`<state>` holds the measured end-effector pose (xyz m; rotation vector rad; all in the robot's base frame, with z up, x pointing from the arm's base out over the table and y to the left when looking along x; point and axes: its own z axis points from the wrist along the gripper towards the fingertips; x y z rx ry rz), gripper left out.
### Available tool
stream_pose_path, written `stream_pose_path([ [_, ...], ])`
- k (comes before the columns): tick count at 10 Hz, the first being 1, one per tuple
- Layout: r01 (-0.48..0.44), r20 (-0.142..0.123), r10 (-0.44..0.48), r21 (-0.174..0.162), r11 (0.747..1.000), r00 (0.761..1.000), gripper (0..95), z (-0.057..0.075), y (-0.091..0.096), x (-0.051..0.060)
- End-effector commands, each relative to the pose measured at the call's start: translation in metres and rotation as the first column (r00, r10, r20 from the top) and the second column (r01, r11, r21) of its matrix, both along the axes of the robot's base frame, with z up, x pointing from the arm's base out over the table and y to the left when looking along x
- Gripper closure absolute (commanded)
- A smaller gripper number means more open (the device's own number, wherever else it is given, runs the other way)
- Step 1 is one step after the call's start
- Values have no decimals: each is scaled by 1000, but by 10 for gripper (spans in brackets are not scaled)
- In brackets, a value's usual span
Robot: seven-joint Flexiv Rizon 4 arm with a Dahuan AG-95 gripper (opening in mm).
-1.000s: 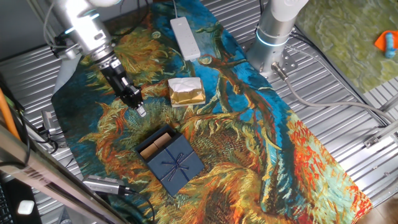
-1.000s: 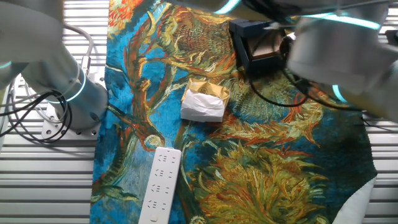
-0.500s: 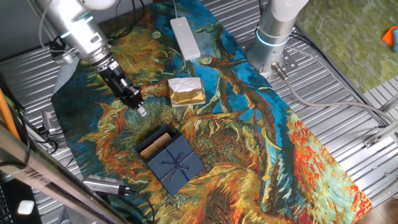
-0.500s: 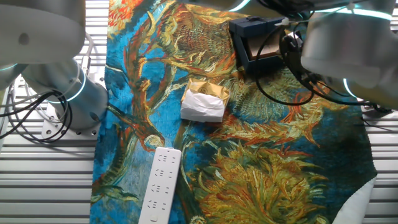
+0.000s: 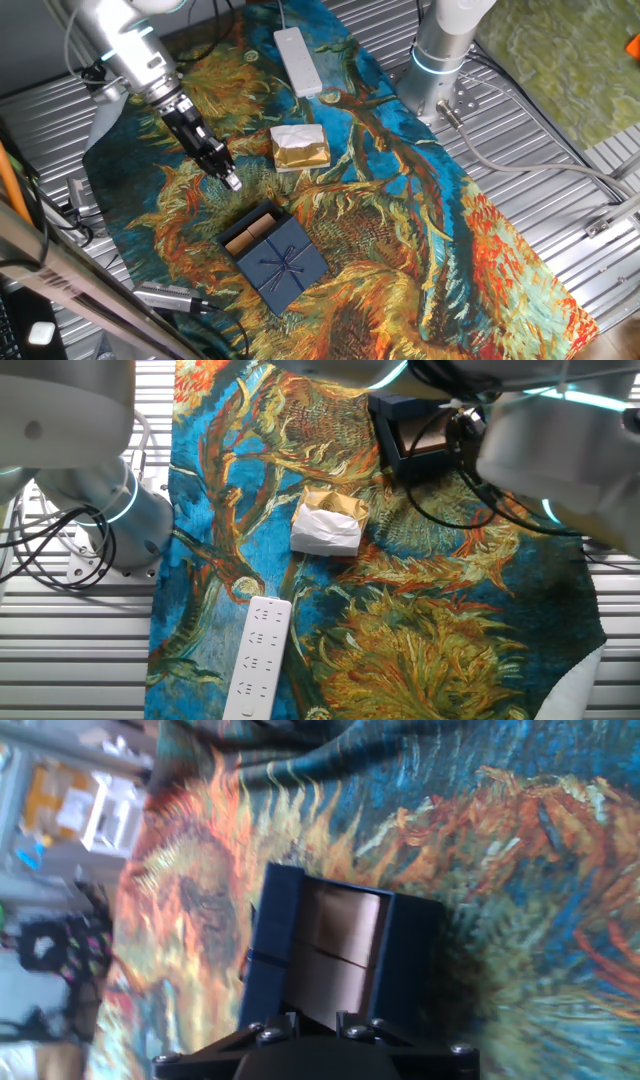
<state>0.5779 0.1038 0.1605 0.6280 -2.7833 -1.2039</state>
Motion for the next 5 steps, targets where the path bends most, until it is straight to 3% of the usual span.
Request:
stream_pose_path([
  [1, 61, -2, -61, 36, 997, 998, 760, -6, 16, 1],
  [2, 73, -4, -73, 48, 996, 997, 760, -6, 19, 2],
  [3, 93, -7, -93, 63, 994, 996, 570, -6, 26, 2],
  [5, 134, -14, -134, 65, 989, 991, 570, -5, 42, -1],
])
